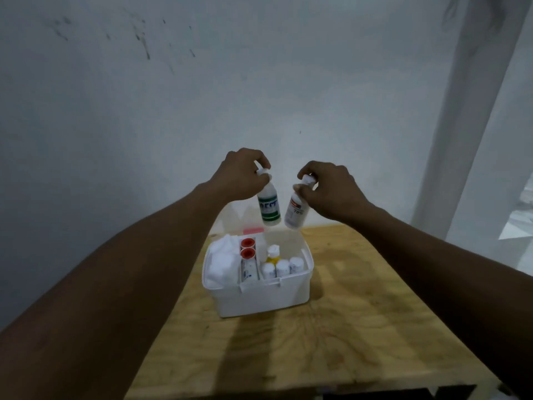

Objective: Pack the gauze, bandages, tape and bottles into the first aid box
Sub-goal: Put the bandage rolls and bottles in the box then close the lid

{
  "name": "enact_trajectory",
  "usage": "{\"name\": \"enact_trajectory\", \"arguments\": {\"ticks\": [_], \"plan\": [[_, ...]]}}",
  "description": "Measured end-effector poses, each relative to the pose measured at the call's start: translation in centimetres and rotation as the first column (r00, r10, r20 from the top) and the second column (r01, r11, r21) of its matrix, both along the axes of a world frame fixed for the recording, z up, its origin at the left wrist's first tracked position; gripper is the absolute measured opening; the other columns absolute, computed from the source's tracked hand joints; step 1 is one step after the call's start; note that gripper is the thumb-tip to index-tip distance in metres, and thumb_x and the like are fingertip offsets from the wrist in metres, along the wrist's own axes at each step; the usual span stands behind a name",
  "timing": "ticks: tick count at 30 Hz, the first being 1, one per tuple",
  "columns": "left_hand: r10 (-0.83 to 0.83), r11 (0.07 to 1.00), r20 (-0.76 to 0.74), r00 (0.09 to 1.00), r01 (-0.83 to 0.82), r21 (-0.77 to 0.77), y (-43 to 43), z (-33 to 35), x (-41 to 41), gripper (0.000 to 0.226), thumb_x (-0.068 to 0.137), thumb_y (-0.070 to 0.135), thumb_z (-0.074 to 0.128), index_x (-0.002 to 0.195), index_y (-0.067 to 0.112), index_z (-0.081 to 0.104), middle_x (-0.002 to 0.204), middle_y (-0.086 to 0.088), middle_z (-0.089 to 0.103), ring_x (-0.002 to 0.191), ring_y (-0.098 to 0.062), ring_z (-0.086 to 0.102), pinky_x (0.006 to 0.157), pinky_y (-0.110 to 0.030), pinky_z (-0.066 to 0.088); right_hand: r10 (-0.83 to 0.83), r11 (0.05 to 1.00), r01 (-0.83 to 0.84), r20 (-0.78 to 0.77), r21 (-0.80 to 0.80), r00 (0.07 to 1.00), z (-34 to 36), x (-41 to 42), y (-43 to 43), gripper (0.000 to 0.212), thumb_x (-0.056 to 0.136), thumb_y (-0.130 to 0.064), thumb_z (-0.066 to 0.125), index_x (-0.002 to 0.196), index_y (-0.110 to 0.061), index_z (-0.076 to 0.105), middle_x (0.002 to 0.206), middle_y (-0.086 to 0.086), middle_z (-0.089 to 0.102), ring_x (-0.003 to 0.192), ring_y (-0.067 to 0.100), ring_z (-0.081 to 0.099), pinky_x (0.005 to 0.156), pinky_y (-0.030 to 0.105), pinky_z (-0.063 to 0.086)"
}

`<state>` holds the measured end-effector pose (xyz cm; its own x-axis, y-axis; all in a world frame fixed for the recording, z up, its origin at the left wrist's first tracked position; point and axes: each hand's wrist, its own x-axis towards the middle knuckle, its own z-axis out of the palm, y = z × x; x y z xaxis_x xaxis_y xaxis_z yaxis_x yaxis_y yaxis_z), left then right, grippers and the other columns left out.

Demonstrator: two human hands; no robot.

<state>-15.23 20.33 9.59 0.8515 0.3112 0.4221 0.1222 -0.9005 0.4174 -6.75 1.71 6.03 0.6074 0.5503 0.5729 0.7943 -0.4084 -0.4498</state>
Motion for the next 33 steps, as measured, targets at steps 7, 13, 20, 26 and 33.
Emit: {"name": "enact_trajectory", "arguments": {"ticks": [7, 13, 20, 26, 33], "plan": [[-0.049, 0.997, -0.027, 0.998, 0.047, -0.056, 0.2, -1.9, -1.3, 0.022, 0.088, 0.026, 0.072, 0.107, 0.017, 0.069, 0.099, -0.004, 0.067, 0.072, -0.009, 0.063, 0.067, -0.027, 0.053, 0.015, 0.977, -0.029, -0.068, -0.210, 0.998, -4.7, -2.0, 0.6, 0.033, 0.081, -0.045, 0.065, 0.109, -0.028, 0.062, 0.107, 0.000, 0.070, 0.087, 0.023, 0.066, 0.077, 0.037, 0.053], [-0.069, 0.996, -0.066, 0.995, 0.065, -0.068, -0.3, -3.1, -0.7, 0.024, 0.088, 0.025, 0.072, 0.109, 0.016, 0.069, 0.100, -0.004, 0.064, 0.069, -0.009, 0.061, 0.062, -0.022, 0.048, 0.070, 0.924, -0.117, -0.140, -0.364, 0.988, -6.6, -2.2, 0.6, 0.034, 0.080, -0.039, 0.073, 0.109, -0.024, 0.064, 0.112, 0.000, 0.068, 0.092, 0.019, 0.062, 0.079, 0.037, 0.055], [-0.082, 0.995, -0.195, 0.977, 0.069, -0.071, -0.1, -5.3, -0.2, 0.025, 0.082, 0.029, 0.077, 0.104, 0.018, 0.071, 0.092, -0.001, 0.068, 0.071, -0.010, 0.068, 0.067, -0.025, 0.054, 0.164, 0.890, -0.235, -0.207, -0.391, 0.965, -6.4, -1.6, 0.6, 0.026, 0.084, -0.028, 0.070, 0.108, -0.017, 0.072, 0.114, 0.003, 0.070, 0.098, 0.018, 0.064, 0.086, 0.035, 0.055], [-0.105, 0.993, -0.326, 0.939, 0.079, -0.093, -0.1, -6.8, -0.2, 0.023, 0.082, 0.026, 0.078, 0.102, 0.019, 0.069, 0.081, -0.001, 0.073, 0.068, -0.013, 0.073, 0.065, -0.025, 0.055, 0.177, 0.903, -0.255, -0.239, -0.346, 0.955, -6.6, -1.3, 0.4, 0.025, 0.084, -0.030, 0.072, 0.106, -0.018, 0.073, 0.111, 0.001, 0.071, 0.094, 0.014, 0.064, 0.082, 0.027, 0.051], [-0.106, 0.994, -0.428, 0.898, 0.082, -0.074, -0.3, -7.6, -0.1, 0.021, 0.080, 0.030, 0.080, 0.098, 0.022, 0.072, 0.086, 0.000, 0.073, 0.077, -0.018, 0.071, 0.070, -0.034, 0.061, 0.189, 0.909, -0.268, -0.257, -0.318, 0.948, -6.7, -1.4, 0.5, 0.022, 0.083, -0.027, 0.070, 0.103, -0.019, 0.074, 0.106, -0.001, 0.073, 0.094, 0.013, 0.067, 0.084, 0.029, 0.054]]}}
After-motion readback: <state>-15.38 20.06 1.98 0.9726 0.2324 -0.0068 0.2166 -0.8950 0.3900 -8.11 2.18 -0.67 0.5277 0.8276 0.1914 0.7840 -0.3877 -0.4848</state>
